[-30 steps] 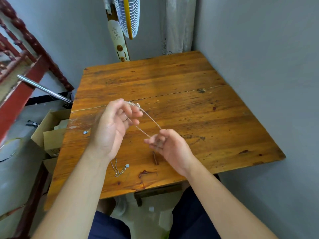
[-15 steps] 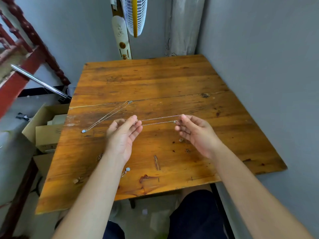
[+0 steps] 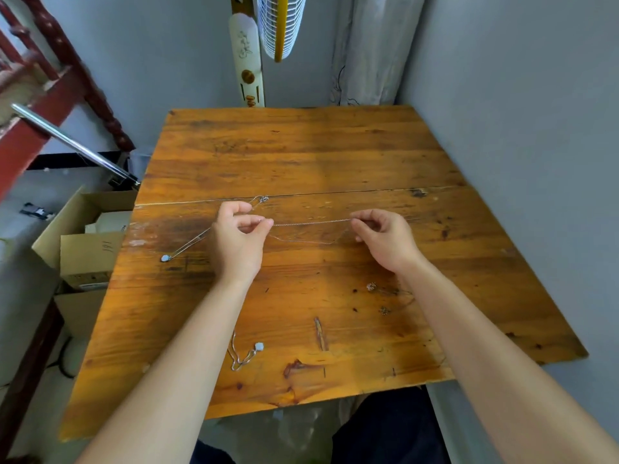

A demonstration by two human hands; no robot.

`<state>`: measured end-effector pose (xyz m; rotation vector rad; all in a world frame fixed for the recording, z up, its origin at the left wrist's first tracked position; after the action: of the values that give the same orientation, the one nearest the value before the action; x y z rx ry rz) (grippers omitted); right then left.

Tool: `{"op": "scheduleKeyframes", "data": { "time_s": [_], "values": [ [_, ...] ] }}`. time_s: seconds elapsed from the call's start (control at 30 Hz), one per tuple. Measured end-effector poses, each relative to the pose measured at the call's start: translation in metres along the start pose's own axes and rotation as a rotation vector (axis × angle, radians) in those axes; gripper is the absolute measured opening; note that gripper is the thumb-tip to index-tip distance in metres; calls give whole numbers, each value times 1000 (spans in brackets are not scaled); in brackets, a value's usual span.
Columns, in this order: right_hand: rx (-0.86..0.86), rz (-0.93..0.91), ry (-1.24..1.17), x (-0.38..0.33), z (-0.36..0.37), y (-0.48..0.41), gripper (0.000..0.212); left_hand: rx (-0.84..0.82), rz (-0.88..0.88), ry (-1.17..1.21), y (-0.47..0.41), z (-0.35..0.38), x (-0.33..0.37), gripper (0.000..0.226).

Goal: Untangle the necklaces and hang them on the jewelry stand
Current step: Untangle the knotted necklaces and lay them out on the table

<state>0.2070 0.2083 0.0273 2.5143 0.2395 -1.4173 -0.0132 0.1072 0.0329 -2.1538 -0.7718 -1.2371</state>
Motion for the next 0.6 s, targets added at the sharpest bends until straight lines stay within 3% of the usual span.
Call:
{"op": "scheduleKeyframes", "data": {
  "time_s": [0.1,0.3,0.47,0.6],
  "values": [
    [20,-30,70,5,-9,4,28,-139,102,-188,6,7,-2,48],
    [109,-12,162,37,-48,38,25,-537,377,-279,62,48,17,36],
    [112,-9,278,64,-71,83,28,-568,499,-470,95,70,25,43],
    [126,-74,379,78,-75,106,29,-508,521,-467,104,75,29,31]
  ]
}}
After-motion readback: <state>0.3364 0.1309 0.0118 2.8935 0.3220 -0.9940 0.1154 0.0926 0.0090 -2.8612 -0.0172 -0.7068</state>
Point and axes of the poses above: each hand's wrist, its own y-axis away from the middle knuckle, its own z-axis out of the palm, x = y × z, the point moved 2 cm from there along -y, towards the middle knuckle, and after that the axes turned 4 degrees about z, right-handed, at the moved point
